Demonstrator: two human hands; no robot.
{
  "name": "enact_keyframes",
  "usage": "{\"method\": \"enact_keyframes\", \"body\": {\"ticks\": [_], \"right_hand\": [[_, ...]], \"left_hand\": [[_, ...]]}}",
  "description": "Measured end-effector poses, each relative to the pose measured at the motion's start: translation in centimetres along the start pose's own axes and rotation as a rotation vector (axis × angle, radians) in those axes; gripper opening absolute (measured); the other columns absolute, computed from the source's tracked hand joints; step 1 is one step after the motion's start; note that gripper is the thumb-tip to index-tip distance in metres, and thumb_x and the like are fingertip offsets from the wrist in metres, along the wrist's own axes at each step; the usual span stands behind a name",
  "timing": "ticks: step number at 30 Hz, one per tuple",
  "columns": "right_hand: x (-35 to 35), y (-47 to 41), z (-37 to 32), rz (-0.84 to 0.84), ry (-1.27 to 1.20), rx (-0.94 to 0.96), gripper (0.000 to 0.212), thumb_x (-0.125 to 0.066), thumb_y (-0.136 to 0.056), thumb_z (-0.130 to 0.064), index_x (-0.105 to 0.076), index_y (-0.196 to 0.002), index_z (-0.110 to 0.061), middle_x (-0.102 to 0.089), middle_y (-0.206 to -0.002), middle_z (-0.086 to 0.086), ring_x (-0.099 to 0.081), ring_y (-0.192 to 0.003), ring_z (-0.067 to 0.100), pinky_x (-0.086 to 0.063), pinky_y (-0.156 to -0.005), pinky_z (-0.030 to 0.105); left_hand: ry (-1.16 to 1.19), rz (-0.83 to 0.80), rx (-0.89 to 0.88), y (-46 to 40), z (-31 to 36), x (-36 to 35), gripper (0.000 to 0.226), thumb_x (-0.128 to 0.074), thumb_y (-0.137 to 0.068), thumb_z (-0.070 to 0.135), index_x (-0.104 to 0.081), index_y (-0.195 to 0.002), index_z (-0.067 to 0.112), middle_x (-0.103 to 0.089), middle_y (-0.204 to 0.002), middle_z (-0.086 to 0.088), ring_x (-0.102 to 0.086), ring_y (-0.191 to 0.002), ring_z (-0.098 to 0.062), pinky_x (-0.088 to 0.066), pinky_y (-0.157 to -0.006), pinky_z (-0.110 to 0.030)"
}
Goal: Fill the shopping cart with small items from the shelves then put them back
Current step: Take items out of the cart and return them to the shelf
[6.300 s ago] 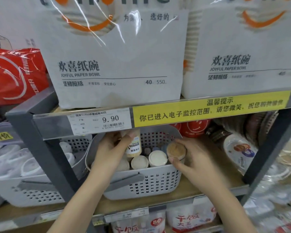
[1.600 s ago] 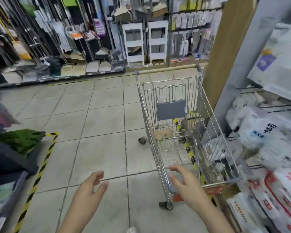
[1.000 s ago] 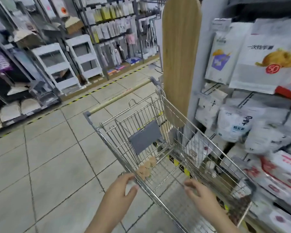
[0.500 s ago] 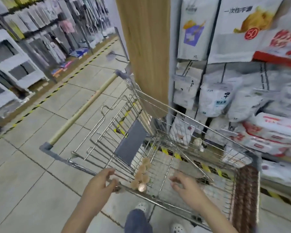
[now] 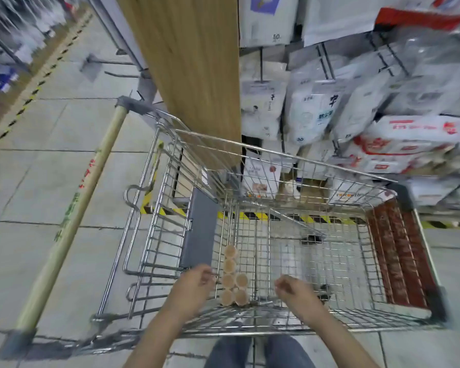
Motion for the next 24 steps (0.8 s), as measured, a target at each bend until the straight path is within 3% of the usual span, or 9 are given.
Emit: {"method": "enact_keyframes", "body": {"ticks": [2, 5, 9, 11, 14, 16, 19, 22, 24], "right_hand": [[-1.1, -1.3, 0.5, -0.031, 0.024, -0.031, 0.009, -0.054, -0.096, -0.02, -0.057, -0.093, -0.027, -0.064, -0.097, -0.009, -0.061, -0.094, 0.008, -0.049, -0.091, 0.027], [-2.1, -4.1, 1.2, -0.04, 0.098, -0.056, 0.013, -0.054, -0.096, -0.022, -0.061, -0.106, -0.018, -0.067, -0.101, -0.002, -0.063, -0.093, 0.012, -0.052, -0.089, 0.03], [-3.4, -8.6, 2.1, -0.075, 0.182, -0.075, 0.021, -0.048, -0.096, -0.021, -0.058, -0.114, -0.014, -0.067, -0.104, 0.004, -0.061, -0.09, 0.016, -0.05, -0.083, 0.03], [-4.1, -10.6, 2.8, -0.085, 0.174, -0.081, 0.023, -0.047, -0.097, -0.021, -0.056, -0.117, -0.015, -0.066, -0.107, 0.005, -0.06, -0.089, 0.015, -0.05, -0.081, 0.029], [-5.6, -13.6, 4.6, -0.088, 0.15, -0.114, 0.029, -0.047, -0.096, -0.021, -0.054, -0.123, -0.014, -0.064, -0.108, 0.005, -0.055, -0.082, 0.015, -0.046, -0.074, 0.026], [-6.3, -15.5, 5.4, -0.095, 0.148, -0.107, 0.031, -0.047, -0.096, -0.021, -0.052, -0.126, -0.014, -0.064, -0.102, 0.004, -0.053, -0.075, 0.013, -0.046, -0.072, 0.025], [-6.9, -18.0, 5.6, -0.094, 0.153, -0.037, 0.031, -0.049, -0.098, -0.02, -0.048, -0.128, -0.014, -0.064, -0.11, 0.007, -0.056, -0.083, 0.012, -0.05, -0.082, 0.028], [-7.2, -20.3, 5.2, -0.098, 0.181, 0.008, 0.041, -0.051, -0.097, -0.019, -0.041, -0.136, -0.019, -0.058, -0.127, 0.008, -0.058, -0.107, 0.019, -0.047, -0.096, 0.033], [-7.6, -21.8, 4.7, -0.108, 0.208, 0.056, 0.045, -0.052, -0.095, -0.017, -0.039, -0.138, -0.021, -0.057, -0.13, 0.007, -0.057, -0.111, 0.022, -0.047, -0.098, 0.036]], "left_hand": [[-0.004, -0.051, 0.009, -2.1, -0.7, -1.3, 0.019, -0.053, -0.095, 0.022, -0.058, -0.113, 0.023, -0.06, -0.103, 0.011, -0.057, -0.095, -0.006, -0.041, -0.078, -0.017], [0.004, -0.119, 0.042, -5.3, -1.2, -3.6, 0.007, -0.054, -0.094, 0.022, -0.053, -0.096, 0.029, -0.061, -0.095, 0.011, -0.057, -0.088, -0.006, -0.044, -0.075, -0.021], [-0.071, -0.192, 0.109, -9.3, -3.1, -6.8, 0.014, -0.054, -0.093, 0.025, -0.053, -0.079, 0.027, -0.064, -0.093, 0.005, -0.06, -0.086, -0.012, -0.049, -0.08, -0.026], [-0.129, -0.223, 0.119, -10.8, -4.1, -8.0, 0.02, -0.054, -0.092, 0.023, -0.05, -0.073, 0.028, -0.058, -0.084, 0.008, -0.055, -0.078, -0.009, -0.046, -0.067, -0.022], [-0.156, -0.223, 0.094, -13.1, -4.9, -9.2, 0.011, -0.05, -0.093, 0.017, -0.06, -0.094, 0.022, -0.058, -0.084, 0.005, -0.054, -0.075, -0.009, -0.042, -0.06, -0.02], [-0.156, -0.208, 0.085, -14.6, -5.4, -10.0, 0.019, -0.05, -0.091, 0.015, -0.062, -0.105, 0.018, -0.06, -0.088, 0.004, -0.057, -0.079, -0.012, -0.039, -0.061, -0.02], [-0.228, -0.191, 0.095, -16.5, -5.5, -10.9, 0.016, -0.05, -0.092, 0.017, -0.061, -0.102, 0.016, -0.062, -0.095, 0.002, -0.058, -0.086, -0.018, -0.042, -0.067, -0.022], [-0.318, -0.176, 0.071, -17.6, -4.9, -11.6, 0.017, -0.045, -0.096, 0.018, -0.055, -0.082, 0.019, -0.06, -0.09, -0.001, -0.057, -0.088, -0.021, -0.043, -0.07, -0.025], [-0.365, -0.15, 0.052, -18.3, -4.8, -12.1, 0.017, -0.043, -0.096, 0.015, -0.058, -0.089, 0.017, -0.062, -0.098, -0.007, -0.059, -0.093, -0.023, -0.043, -0.073, -0.027]]}}
Point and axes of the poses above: each hand's wrist, its own y-axis away from the middle knuckle, its own x-axis out of the back of the hand, z = x × y, the point moved 4 cm from there along -y, towards the middle knuckle
